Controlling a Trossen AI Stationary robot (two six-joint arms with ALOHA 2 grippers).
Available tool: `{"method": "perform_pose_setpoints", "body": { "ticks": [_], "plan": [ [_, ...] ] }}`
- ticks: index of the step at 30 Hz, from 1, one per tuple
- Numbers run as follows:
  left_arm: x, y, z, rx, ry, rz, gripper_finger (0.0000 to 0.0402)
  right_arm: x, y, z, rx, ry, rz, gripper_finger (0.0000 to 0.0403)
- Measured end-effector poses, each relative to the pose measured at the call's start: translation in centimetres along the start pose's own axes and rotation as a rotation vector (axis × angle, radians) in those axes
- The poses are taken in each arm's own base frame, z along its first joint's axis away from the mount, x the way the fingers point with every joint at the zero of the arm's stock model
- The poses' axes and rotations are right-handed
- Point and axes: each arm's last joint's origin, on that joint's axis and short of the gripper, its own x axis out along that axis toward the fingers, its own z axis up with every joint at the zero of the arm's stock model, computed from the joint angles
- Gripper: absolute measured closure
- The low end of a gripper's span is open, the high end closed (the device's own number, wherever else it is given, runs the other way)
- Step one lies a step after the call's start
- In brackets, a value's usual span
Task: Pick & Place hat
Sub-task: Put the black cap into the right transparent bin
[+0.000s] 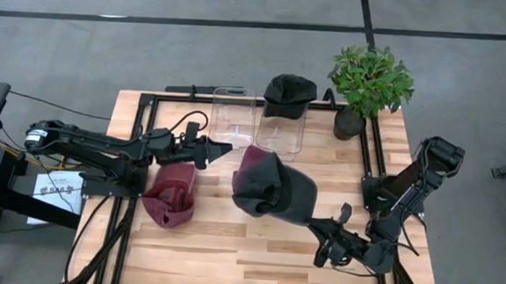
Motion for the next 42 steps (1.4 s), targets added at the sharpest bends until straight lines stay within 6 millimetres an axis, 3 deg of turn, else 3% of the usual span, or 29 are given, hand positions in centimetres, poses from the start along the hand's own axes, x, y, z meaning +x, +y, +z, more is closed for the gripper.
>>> {"method": "perform_pose_setpoints", "body": {
  "ticks": [14, 27, 34, 42],
  "plan": [
    [-0.3, -1.0, -2.0, 0.004, 0.131, -0.054, 0.0271, 2.3, -1.6, 3.1, -0.125, -0.042, 0.014, 0.04],
    [-0.7, -1.8, -3.1, 0.008, 0.194, -0.089, 0.0271, 5.3, -2.4, 2.5, -0.138, -0.03, 0.007, 0.04],
    [-0.9, -2.2, -3.6, 0.014, 0.233, -0.118, 0.0272, 5.9, -2.6, 2.3, -0.138, -0.016, -0.005, 0.04],
    [-1.0, -1.8, -4.0, 0.052, 0.274, -0.081, 0.0325, 5.8, -2.7, 2.3, -0.139, 0.003, -0.023, 0.04]
  ]
}}
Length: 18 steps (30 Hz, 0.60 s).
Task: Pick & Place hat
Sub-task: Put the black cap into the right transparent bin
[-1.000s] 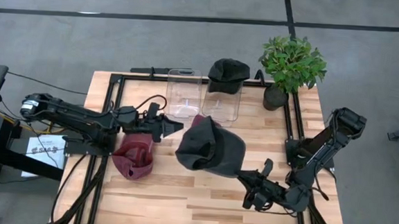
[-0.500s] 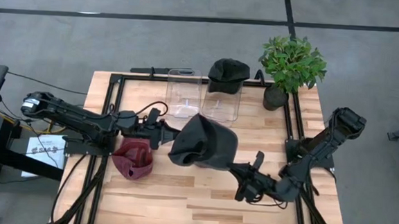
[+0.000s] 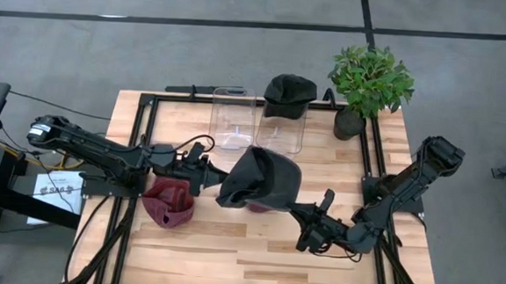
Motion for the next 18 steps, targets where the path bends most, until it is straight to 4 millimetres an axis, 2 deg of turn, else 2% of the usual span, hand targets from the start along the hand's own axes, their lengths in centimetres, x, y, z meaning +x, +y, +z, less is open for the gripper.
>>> {"method": "perform_pose_setpoints", "body": {
  "ticks": [4, 8, 13, 18],
  "plan": [
    [0.0, 0.0, 0.0, 0.01, 0.003, -0.007, 0.035, -0.2, 0.1, 0.0, -0.005, 0.008, -0.004, 0.04],
    [0.0, -0.1, 0.0, 0.015, 0.016, -0.022, 0.0356, -0.7, 0.2, 0.0, -0.024, 0.04, -0.023, 0.04],
    [0.0, -0.1, 0.0, 0.037, 0.011, -0.028, 0.0343, -1.4, 0.4, 0.1, -0.026, 0.044, -0.027, 0.04],
    [0.0, -0.2, 0.1, 0.058, 0.002, -0.039, 0.0313, -1.6, 0.5, 0.1, -0.022, 0.039, -0.02, 0.0399]
  ]
}}
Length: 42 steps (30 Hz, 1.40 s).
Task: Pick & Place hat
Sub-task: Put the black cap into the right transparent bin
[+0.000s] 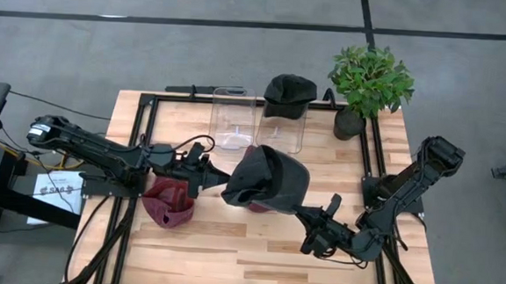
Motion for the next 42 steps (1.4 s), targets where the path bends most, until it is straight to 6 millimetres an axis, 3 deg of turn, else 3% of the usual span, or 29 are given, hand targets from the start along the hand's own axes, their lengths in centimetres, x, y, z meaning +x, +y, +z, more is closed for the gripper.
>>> {"method": "perform_pose_setpoints", "body": {
  "ticks": [13, 31, 42],
  "plan": [
    [-0.03, -0.35, 0.0, -0.008, 0.031, -0.067, 0.0241, 0.01, 0.23, -0.2, -0.007, 0.007, 0.008, 0.04],
    [-0.06, -0.59, -0.29, -0.004, 0.046, -0.077, 0.0243, 0.6, 0.12, -0.22, 0.008, -0.014, 0.026, 0.04],
    [-0.06, 0.13, -0.85, 0.002, 0.077, 0.021, 0.0243, -0.19, -0.13, 0.38, 0.011, -0.054, 0.027, 0.04]
  ]
}}
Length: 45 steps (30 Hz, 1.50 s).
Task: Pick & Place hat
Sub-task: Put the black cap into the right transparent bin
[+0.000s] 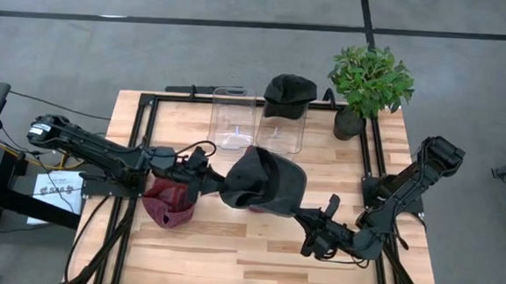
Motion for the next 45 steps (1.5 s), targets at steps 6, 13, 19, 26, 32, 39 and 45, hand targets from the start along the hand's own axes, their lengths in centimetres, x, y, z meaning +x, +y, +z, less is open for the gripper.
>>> {"method": "perform_pose_setpoints", "body": {
  "ticks": [6, 13, 19, 26, 32, 39, 45],
  "plan": [
    [0.0, 0.0, 0.1, -0.003, -0.008, -0.001, 0.0243, 0.8, -0.2, -0.3, 0.001, 0.021, -0.016, 0.04],
    [0.0, 0.0, 0.1, 0.025, -0.009, -0.002, 0.0284, 1.8, -0.4, -0.5, 0.023, -0.003, 0.004, 0.04],
    [0.0, 0.1, 0.2, 0.071, -0.039, 0.032, 0.0388, 1.7, -0.3, -0.5, 0.035, -0.008, 0.01, 0.0396],
    [0.0, 0.1, 0.2, 0.098, -0.064, 0.059, 0.0391, 1.3, -0.1, -0.4, 0.044, -0.017, 0.025, 0.0376],
    [0.0, 0.0, 0.3, 0.094, -0.063, 0.043, 0.0391, 1.3, 0.2, -0.6, 0.03, -0.014, 0.047, 0.0355],
    [0.0, 0.0, 0.3, 0.092, -0.065, 0.038, 0.0391, 2.1, 1.2, -2.0, 0.058, 0.016, 0.161, 0.0292],
    [0.0, 0.0, 0.3, 0.075, -0.052, 0.023, 0.039, 2.0, 2.1, -2.9, 0.14, 0.05, 0.272, 0.0233]
  ]
}}
